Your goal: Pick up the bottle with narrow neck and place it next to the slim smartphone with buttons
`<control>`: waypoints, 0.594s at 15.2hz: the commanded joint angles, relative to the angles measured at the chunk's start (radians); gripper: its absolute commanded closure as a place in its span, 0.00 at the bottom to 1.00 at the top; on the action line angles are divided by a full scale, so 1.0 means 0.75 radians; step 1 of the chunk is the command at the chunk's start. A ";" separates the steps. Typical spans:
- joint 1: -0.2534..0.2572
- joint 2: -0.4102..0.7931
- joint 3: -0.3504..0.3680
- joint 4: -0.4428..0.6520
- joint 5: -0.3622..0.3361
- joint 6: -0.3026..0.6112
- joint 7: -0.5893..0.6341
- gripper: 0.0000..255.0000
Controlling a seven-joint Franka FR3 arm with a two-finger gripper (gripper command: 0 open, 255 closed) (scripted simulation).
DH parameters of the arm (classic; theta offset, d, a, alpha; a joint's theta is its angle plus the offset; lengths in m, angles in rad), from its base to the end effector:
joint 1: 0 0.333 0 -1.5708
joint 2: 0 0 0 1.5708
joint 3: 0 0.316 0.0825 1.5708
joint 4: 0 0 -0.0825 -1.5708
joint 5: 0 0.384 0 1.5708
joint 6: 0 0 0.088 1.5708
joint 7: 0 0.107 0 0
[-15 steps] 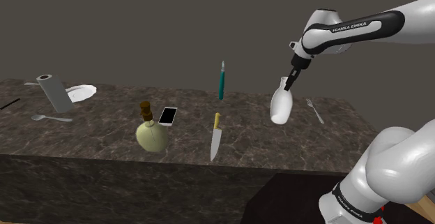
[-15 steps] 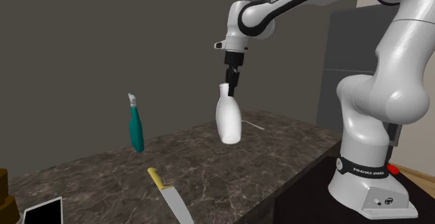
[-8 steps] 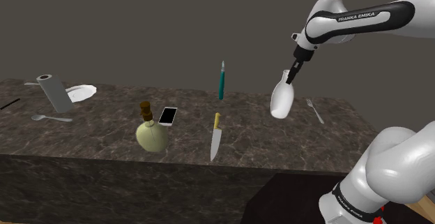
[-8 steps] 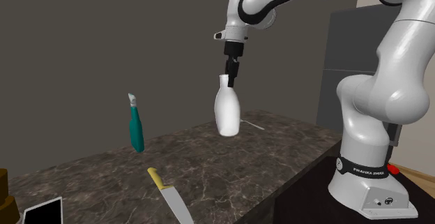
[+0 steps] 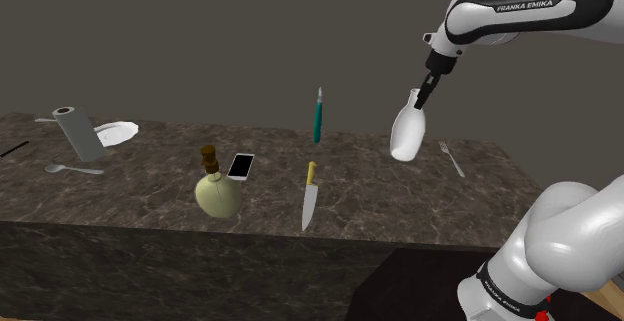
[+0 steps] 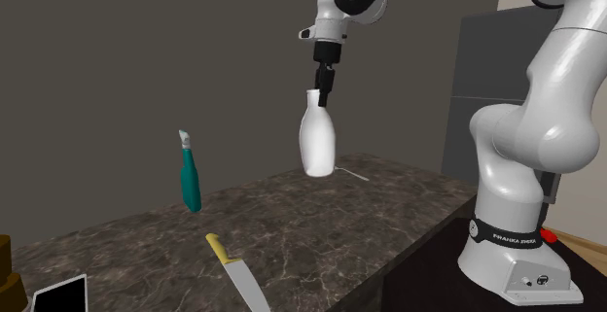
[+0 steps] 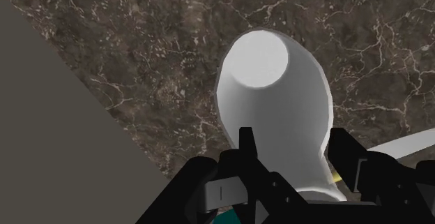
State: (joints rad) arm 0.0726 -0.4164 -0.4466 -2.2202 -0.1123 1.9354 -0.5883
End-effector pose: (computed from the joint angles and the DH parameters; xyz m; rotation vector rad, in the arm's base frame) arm 0.4093 -0.1906 0.5320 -3.0889 -0.4270 -0.1839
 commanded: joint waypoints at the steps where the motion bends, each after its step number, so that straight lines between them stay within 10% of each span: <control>1: 0.002 0.000 0.003 0.034 0.002 -0.034 0.001 1.00; 9: 0.009 0.003 0.018 0.179 0.012 -0.176 0.004 1.00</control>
State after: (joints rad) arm 0.0791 -0.4132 -0.4343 -2.0990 -0.1040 1.8173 -0.5851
